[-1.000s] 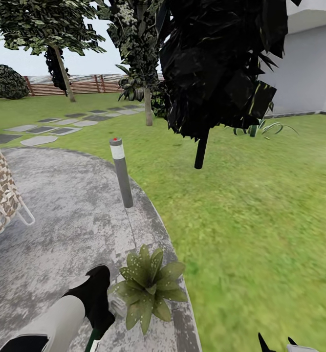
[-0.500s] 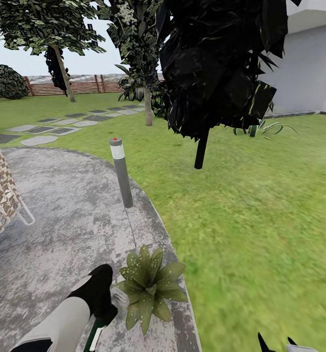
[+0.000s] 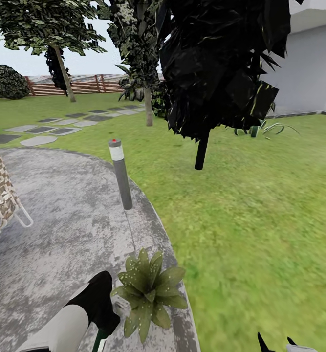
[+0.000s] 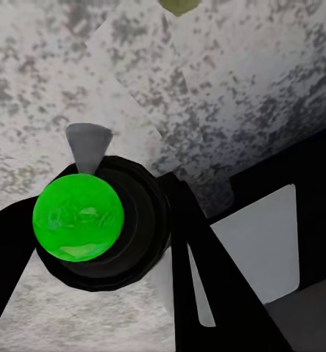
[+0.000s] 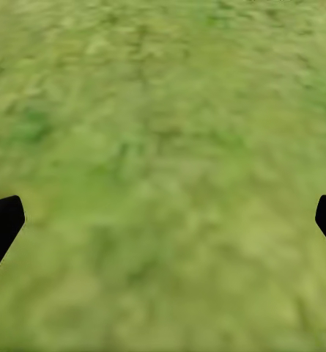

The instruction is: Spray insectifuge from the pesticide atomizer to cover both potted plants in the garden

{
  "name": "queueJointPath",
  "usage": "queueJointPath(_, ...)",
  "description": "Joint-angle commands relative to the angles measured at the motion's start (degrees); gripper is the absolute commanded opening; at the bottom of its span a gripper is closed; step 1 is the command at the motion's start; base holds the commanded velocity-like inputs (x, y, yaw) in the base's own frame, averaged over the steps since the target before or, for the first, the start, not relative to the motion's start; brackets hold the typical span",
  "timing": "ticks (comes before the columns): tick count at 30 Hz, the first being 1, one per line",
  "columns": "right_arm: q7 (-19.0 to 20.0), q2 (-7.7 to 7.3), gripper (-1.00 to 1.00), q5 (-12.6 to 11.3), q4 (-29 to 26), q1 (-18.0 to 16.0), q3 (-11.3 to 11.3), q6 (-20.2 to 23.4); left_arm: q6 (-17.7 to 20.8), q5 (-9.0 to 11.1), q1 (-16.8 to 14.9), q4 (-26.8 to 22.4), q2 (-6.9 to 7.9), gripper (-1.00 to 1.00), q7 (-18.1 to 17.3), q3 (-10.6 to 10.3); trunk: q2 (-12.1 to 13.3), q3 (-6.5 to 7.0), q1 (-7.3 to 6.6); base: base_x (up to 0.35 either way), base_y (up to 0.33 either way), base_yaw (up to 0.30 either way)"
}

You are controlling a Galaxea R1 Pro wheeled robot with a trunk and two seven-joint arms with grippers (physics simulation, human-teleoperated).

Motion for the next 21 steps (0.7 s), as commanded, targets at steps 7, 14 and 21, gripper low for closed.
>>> queueJointPath(7,0.47,0.03,1.00,0.24,-0.02,-0.09,-0.48,-0.22,0.22,-0.58,0.02,-0.20,-0.11,-1.00,-0.38,0.34,-0.02,-0.05,-0.01,0.001,0.000,0.248)
queueJointPath(14,0.47,0.03,1.00,0.24,-0.02,-0.09,-0.48,-0.22,0.15,-0.64,0.10,0.47,0.12,-1.00,-0.28,0.16,-0.02,-0.05,-0.01,0.000,-0.031,0.278)
queueJointPath(21,0.47,0.03,1.00,0.24,-0.02,-0.09,-0.48,-0.22,0.14,-0.58,0.11,0.30,-0.10,-1.00,-0.28,0.26,-0.02,-0.05,-0.01,0.000,-0.253,0.094)
